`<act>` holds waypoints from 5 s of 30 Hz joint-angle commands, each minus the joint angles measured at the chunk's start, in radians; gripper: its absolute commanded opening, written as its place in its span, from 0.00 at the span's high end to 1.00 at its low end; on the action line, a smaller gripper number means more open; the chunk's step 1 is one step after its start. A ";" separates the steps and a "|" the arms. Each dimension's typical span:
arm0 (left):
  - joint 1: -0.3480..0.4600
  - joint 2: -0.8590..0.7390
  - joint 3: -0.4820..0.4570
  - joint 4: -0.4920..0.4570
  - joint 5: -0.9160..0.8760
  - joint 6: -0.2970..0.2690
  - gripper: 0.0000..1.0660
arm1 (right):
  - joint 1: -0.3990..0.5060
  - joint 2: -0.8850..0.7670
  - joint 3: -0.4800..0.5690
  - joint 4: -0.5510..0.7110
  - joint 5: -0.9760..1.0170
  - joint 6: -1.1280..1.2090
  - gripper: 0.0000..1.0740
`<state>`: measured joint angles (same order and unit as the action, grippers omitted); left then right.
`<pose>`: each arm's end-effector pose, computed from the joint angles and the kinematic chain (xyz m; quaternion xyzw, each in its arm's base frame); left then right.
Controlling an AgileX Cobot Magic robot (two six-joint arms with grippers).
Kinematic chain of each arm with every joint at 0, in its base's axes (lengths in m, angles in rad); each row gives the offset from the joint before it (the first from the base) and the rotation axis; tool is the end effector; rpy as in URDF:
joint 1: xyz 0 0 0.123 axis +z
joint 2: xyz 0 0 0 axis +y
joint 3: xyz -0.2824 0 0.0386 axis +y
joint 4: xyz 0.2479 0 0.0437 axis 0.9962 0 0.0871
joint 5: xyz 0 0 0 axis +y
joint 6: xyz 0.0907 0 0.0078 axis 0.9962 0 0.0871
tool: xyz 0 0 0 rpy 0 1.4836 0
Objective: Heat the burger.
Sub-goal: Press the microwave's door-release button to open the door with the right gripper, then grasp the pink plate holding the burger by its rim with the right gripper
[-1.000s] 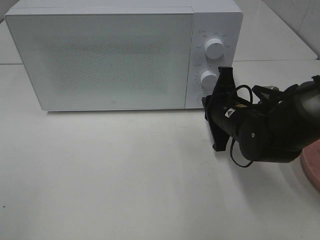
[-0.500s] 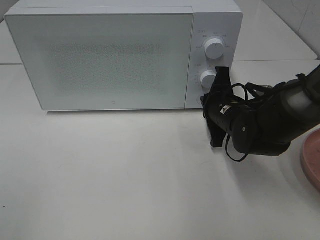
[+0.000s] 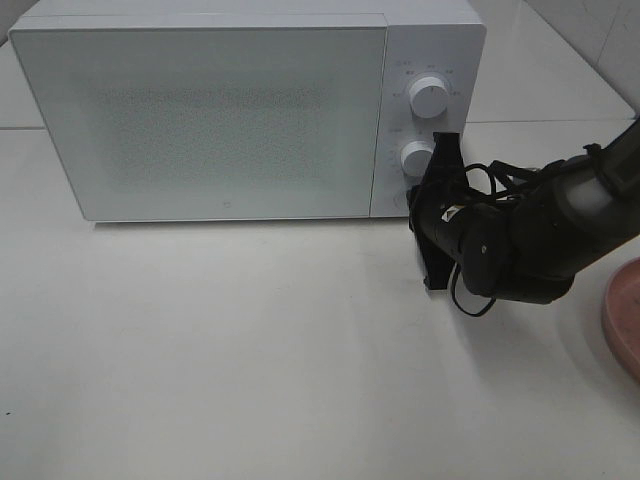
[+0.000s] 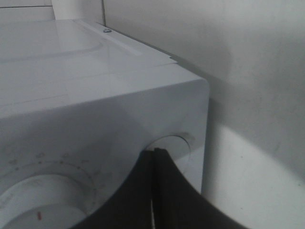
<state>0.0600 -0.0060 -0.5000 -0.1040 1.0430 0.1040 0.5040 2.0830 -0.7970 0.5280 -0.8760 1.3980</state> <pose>-0.0048 -0.0085 0.2789 0.0203 0.8456 -0.0083 0.5334 0.3332 0.1436 0.0921 0.5665 0.5972 0.4213 0.3806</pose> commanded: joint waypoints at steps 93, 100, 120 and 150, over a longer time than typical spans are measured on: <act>-0.006 -0.019 0.002 -0.007 -0.003 -0.002 0.08 | 0.094 -0.204 0.217 0.059 -0.020 -0.041 1.00; -0.006 -0.019 0.002 -0.007 -0.003 -0.002 0.08 | 0.094 -0.289 0.276 0.020 0.134 -0.109 0.99; -0.006 -0.019 0.002 -0.007 -0.003 -0.002 0.08 | -0.035 -0.539 0.254 -0.064 0.769 -0.724 0.97; -0.006 -0.019 0.002 -0.007 -0.003 -0.002 0.08 | -0.073 -0.582 -0.096 -0.528 1.654 -1.341 0.32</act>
<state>0.0600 -0.0060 -0.5000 -0.1040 1.0430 0.1040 0.4350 1.5090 -0.8890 0.0070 0.7630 0.0920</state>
